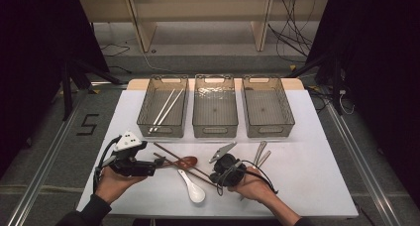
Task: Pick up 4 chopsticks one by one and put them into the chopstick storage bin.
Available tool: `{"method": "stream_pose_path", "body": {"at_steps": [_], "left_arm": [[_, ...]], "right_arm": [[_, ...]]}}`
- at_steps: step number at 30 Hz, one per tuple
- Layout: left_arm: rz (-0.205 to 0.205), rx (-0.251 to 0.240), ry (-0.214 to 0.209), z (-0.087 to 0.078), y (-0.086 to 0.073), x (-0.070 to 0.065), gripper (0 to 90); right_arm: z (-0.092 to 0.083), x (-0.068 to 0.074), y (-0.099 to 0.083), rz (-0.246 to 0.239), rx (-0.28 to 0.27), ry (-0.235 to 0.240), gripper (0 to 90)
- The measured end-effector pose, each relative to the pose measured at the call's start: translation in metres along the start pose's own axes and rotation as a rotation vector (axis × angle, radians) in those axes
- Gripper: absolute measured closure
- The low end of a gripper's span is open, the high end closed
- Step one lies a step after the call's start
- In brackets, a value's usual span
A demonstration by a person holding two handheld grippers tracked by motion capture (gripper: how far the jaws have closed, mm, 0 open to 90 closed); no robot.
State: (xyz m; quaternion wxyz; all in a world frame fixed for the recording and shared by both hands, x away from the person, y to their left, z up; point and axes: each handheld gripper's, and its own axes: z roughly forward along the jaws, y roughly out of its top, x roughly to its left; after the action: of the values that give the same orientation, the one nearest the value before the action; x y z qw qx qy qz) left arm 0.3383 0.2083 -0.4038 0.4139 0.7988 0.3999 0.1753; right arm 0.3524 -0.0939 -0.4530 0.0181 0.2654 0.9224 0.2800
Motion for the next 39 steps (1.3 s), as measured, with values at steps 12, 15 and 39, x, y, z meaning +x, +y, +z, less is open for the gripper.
{"method": "stream_pose_path", "body": {"at_steps": [12, 15, 39], "left_arm": [[-0.118, -0.004, -0.049, 0.005, 0.002, 0.002, 15.5], [-0.126, -0.008, -0.064, 0.008, 0.005, -0.002, 15.5], [-0.294, -0.049, -0.166, 0.032, 0.022, -0.006, 16.1]], "right_arm": [[-0.024, -0.002, 0.003, 0.007, -0.122, -0.015, 87.3], [-0.027, 0.000, 0.004, -0.001, -0.143, -0.013, 87.3], [-0.040, 0.012, 0.007, -0.020, -0.247, -0.003, 87.2]]}}
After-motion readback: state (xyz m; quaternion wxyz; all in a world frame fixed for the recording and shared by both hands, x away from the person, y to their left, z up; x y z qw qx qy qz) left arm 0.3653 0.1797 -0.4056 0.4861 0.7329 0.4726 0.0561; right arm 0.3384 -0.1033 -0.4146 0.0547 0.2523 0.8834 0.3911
